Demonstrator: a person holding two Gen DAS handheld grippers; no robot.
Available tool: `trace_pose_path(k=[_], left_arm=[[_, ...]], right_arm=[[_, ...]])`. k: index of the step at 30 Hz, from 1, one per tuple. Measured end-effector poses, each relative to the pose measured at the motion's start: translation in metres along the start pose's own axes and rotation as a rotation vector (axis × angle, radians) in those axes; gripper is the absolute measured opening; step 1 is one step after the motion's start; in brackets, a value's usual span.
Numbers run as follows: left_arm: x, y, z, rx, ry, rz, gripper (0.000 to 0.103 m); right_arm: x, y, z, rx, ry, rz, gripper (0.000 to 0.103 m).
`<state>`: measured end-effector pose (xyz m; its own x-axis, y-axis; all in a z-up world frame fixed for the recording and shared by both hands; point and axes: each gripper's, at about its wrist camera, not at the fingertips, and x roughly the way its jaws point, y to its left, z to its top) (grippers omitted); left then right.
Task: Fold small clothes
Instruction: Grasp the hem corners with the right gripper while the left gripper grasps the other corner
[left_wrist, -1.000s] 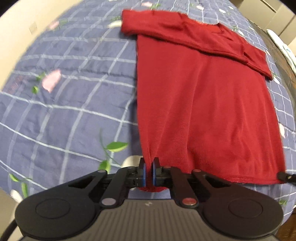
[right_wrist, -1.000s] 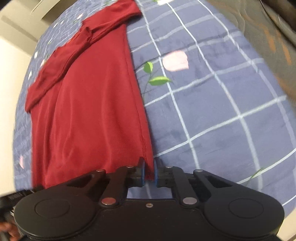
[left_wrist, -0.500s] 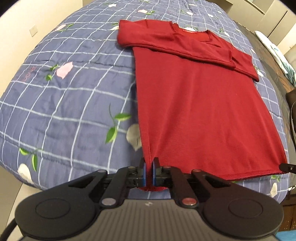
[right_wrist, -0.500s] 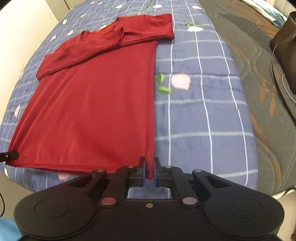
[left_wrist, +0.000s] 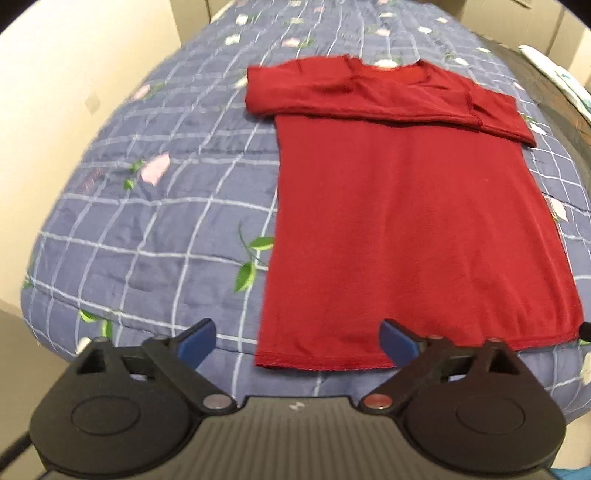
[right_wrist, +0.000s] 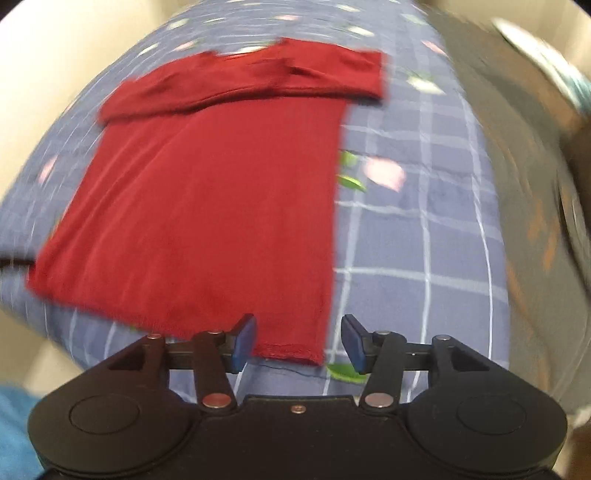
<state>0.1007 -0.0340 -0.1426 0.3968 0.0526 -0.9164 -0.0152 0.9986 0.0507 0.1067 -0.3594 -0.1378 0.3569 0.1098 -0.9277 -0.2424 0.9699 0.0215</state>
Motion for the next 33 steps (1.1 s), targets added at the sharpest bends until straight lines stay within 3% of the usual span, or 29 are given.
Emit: trace_pose_path(k=[2,5,13,15,17,18,19,20,25,28,30,33], left_arm=[[0.000,-0.003,-0.008,0.056,-0.013,0.013,0.100],[0.002,-0.014,-0.019,0.135,-0.022,0.044,0.102],[0.011,-0.041,-0.038,0.308,-0.021,0.061,0.102],[0.009,-0.045,-0.041,0.331,-0.036,0.053,0.102],[0.008,-0.050,-0.042,0.362,-0.046,0.041,0.102],[0.007,-0.054,-0.043,0.379,-0.051,0.035,0.102],[0.007,-0.057,-0.043,0.398,-0.057,0.030,0.102],[0.008,-0.060,-0.043,0.415,-0.064,0.026,0.102],[0.015,-0.080,-0.041,0.479,-0.094,0.007,0.102],[0.027,-0.093,-0.039,0.519,-0.110,0.034,0.102],[0.035,-0.100,-0.039,0.549,-0.123,0.077,0.099],[0.041,-0.101,-0.039,0.585,-0.134,0.139,0.086]], right_arm=[[0.003,0.017,-0.003,-0.123,0.004,0.017,0.064],[0.014,0.039,-0.009,-0.264,0.013,0.036,0.065],[0.052,0.074,-0.019,-0.443,0.049,-0.009,0.062],[0.053,0.073,-0.017,-0.436,0.050,-0.001,0.053],[0.051,0.067,-0.012,-0.395,0.040,0.006,0.030],[0.049,0.062,-0.008,-0.364,0.039,0.029,0.026],[0.046,0.057,-0.005,-0.342,0.033,0.048,0.009],[0.042,0.056,-0.002,-0.337,0.020,0.047,0.004],[0.014,0.048,0.018,-0.284,-0.028,0.091,0.003],[-0.003,0.040,0.037,-0.220,-0.046,0.126,0.003],[-0.014,0.038,0.047,-0.203,-0.062,0.135,0.003],[-0.025,0.034,0.059,-0.205,-0.076,0.137,0.003]])
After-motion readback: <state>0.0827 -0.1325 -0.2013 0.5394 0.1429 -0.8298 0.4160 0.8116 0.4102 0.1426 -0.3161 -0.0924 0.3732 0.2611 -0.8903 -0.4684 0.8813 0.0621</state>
